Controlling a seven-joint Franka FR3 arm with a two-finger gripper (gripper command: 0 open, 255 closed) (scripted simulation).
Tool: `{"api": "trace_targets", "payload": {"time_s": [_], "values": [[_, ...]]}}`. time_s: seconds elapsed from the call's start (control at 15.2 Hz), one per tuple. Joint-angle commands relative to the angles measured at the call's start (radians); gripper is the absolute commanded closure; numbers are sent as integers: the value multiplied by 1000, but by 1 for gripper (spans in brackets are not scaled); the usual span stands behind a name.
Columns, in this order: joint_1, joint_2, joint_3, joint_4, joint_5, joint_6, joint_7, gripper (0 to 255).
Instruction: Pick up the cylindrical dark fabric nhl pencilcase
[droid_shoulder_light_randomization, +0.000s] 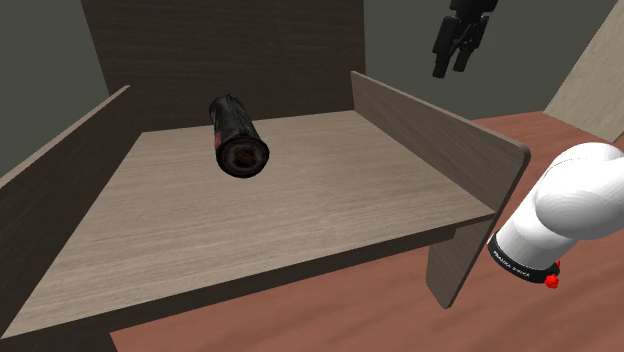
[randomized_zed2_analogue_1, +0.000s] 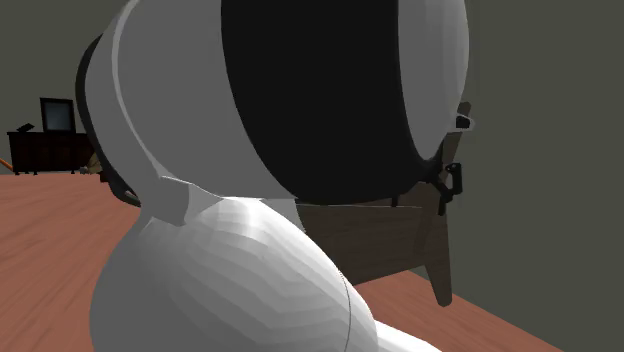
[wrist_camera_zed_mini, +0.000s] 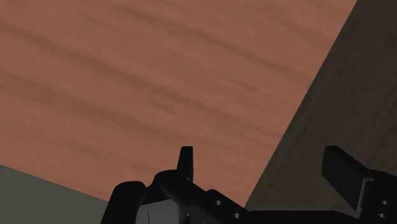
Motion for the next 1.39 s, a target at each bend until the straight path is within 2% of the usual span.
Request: {"api": "trace_targets", "payload": {"time_s": [0.0, 0.4, 0.73, 1.06, 1.32], "values": [[0, 0, 0, 0, 0, 0, 0, 0], [19, 91, 132, 56, 90, 48, 180, 0], [27, 199, 239, 138, 139, 91, 329, 0], [28, 335, 344, 252, 155, 131, 481, 0], [27, 465, 427, 368, 138, 156, 609, 0]]}}
